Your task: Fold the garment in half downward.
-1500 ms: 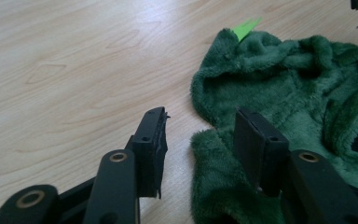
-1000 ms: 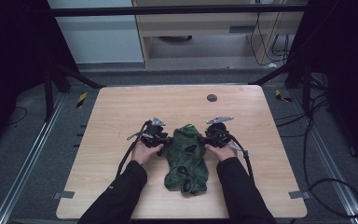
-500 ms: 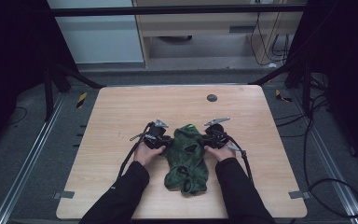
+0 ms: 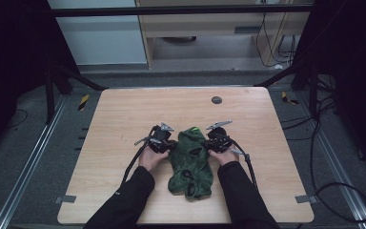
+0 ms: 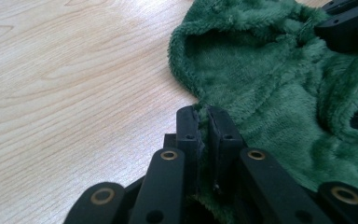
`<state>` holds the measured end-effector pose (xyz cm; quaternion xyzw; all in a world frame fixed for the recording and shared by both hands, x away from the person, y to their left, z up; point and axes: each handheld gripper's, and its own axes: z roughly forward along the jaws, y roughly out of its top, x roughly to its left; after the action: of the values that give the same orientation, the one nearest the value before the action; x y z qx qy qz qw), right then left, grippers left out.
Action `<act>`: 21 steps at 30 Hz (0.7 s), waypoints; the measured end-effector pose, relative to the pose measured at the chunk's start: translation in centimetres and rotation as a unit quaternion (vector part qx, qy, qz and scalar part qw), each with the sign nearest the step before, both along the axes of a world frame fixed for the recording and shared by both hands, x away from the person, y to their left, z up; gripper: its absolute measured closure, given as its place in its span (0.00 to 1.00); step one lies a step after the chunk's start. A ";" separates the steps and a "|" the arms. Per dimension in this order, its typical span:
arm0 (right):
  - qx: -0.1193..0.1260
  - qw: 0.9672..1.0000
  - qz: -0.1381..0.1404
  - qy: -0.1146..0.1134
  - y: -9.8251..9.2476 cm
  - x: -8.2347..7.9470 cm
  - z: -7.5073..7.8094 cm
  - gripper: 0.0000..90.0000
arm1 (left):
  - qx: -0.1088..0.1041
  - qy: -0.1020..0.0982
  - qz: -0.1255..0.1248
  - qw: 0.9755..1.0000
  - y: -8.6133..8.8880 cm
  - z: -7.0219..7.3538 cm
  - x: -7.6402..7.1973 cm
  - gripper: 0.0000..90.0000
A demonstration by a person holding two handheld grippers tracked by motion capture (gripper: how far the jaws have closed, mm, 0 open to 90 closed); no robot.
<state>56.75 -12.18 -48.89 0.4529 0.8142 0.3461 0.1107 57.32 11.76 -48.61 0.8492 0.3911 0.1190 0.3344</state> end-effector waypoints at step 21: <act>0.049 0.994 0.037 -0.090 -0.6 -2.5 5.4 0.93 | -0.037 -0.069 -0.026 0.997 1.0 6.1 -3.5 0.93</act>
<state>54.23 -12.81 -43.51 0.3945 0.7988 0.4290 0.1488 53.86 12.81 -42.51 0.8359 0.3489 0.1542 0.3947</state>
